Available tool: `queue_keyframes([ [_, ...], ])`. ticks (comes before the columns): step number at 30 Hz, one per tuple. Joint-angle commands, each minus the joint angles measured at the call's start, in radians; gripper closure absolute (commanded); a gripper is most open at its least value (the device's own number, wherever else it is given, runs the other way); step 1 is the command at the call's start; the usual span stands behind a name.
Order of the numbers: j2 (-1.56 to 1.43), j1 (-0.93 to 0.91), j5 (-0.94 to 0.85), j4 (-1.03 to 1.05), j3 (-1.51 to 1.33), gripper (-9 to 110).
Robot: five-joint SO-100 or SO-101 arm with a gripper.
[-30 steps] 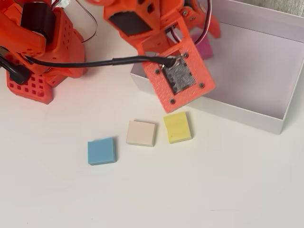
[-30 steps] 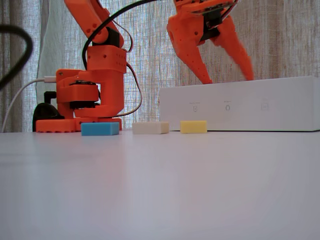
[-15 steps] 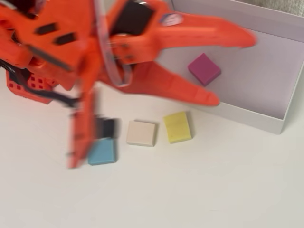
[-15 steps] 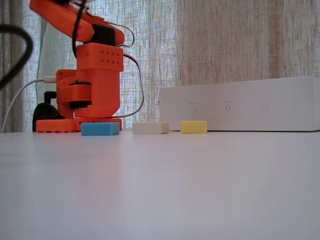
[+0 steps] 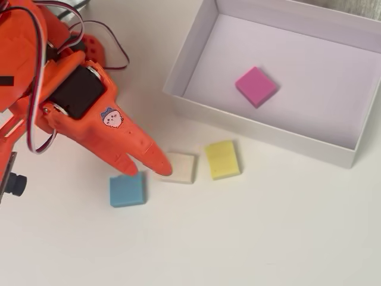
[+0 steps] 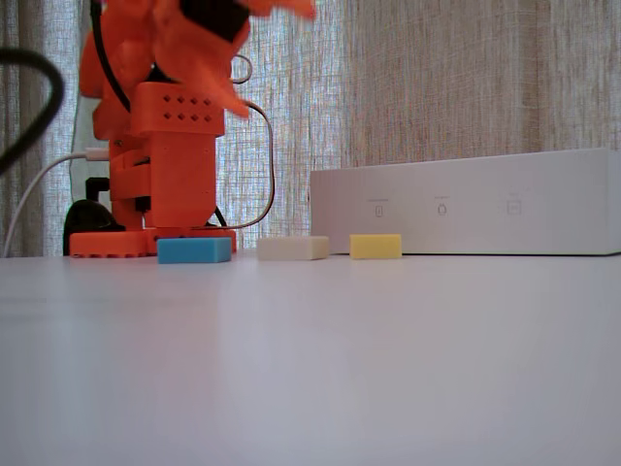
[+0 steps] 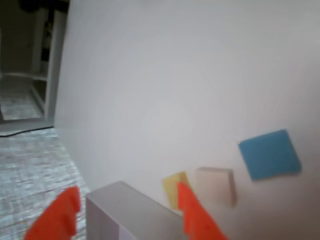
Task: Grasp the pink cuboid and put it in the bin.
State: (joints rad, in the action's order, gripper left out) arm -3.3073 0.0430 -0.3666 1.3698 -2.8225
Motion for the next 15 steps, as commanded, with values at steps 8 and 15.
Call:
queue_keyframes([
  [8,-0.002,-0.015,0.011,-0.026,-0.103,110],
  [15,-0.002,-0.002,0.037,-0.037,-0.127,110],
])
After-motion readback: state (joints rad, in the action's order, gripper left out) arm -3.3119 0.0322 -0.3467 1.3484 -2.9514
